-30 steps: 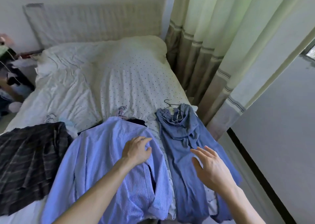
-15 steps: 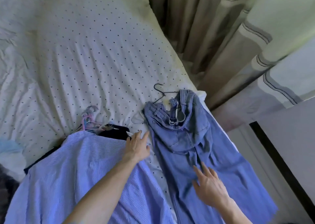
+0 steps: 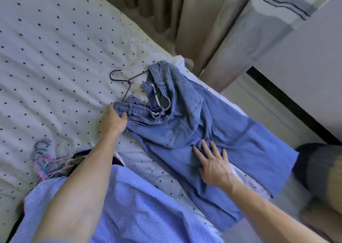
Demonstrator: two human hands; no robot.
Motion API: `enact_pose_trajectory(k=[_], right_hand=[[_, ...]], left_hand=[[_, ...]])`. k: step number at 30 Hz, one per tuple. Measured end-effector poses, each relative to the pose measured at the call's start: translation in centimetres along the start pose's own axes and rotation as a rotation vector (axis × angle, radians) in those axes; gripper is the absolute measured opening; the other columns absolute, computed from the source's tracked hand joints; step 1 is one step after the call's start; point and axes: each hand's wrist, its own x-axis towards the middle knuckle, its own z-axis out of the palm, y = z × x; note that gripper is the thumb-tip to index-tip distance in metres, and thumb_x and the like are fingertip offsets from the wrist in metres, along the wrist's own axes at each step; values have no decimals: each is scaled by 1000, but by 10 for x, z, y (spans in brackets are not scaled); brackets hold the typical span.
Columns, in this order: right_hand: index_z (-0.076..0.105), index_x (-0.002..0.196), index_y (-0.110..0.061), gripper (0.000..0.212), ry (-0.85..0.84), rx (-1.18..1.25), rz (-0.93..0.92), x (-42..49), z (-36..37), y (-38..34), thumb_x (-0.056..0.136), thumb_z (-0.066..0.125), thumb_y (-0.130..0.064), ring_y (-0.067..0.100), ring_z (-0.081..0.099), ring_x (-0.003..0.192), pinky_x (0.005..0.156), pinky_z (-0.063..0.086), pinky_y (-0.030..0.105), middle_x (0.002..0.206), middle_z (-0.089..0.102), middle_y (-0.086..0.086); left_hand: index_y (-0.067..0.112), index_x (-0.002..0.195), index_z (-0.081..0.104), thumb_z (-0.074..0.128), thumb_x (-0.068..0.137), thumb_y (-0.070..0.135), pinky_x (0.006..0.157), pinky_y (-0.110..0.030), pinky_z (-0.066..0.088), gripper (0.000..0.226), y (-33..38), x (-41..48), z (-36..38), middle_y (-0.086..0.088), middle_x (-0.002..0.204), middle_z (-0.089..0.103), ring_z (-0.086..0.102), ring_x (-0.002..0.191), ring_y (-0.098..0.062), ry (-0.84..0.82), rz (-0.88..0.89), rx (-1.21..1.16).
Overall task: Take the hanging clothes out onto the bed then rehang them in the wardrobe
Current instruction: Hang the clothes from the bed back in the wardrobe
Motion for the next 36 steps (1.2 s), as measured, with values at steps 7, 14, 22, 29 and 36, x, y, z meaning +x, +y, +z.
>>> enact_pose_trajectory(k=[7, 14, 22, 29, 36], right_hand=[[36, 148, -14, 60, 1, 504, 100, -55, -53, -15, 98, 48, -44, 32, 46, 134, 109, 36, 38, 145, 50, 15], [54, 135, -14, 59, 231, 1153, 75, -164, -93, -44, 93, 56, -55, 13, 62, 113, 100, 43, 27, 123, 65, -4], [62, 104, -26, 33, 288, 1236, 56, -239, -82, -15, 85, 67, -53, 10, 58, 71, 64, 51, 27, 91, 68, -3], [55, 73, -15, 20, 397, 1341, 133, -326, -9, 35, 89, 66, -18, 14, 54, 62, 58, 55, 34, 65, 54, -1], [55, 67, -29, 19, 703, 1426, 203, -454, 86, 96, 80, 69, -28, 11, 45, 63, 61, 44, 33, 60, 48, -13]], left_hand=[[15, 113, 53, 60, 96, 24, 75, -34, 41, 21, 11, -115, -43, -5, 101, 61, 59, 91, -29, -28, -12, -386], [16, 103, 57, 74, 85, 5, 64, -8, 41, 27, 40, -282, -46, 7, 84, 62, 58, 74, -9, -54, 189, -685], [27, 98, 43, 83, 73, 5, 69, -25, 51, 52, 48, -436, 0, 8, 80, 67, 61, 65, 0, -269, 323, -662], [29, 102, 44, 76, 73, 20, 73, -35, 45, 44, 44, -508, 24, 9, 77, 63, 64, 81, -18, -321, 640, -154], [26, 104, 58, 72, 81, 25, 90, -37, 54, 26, 89, -592, 16, 8, 92, 72, 68, 84, -6, -692, 1033, 174]])
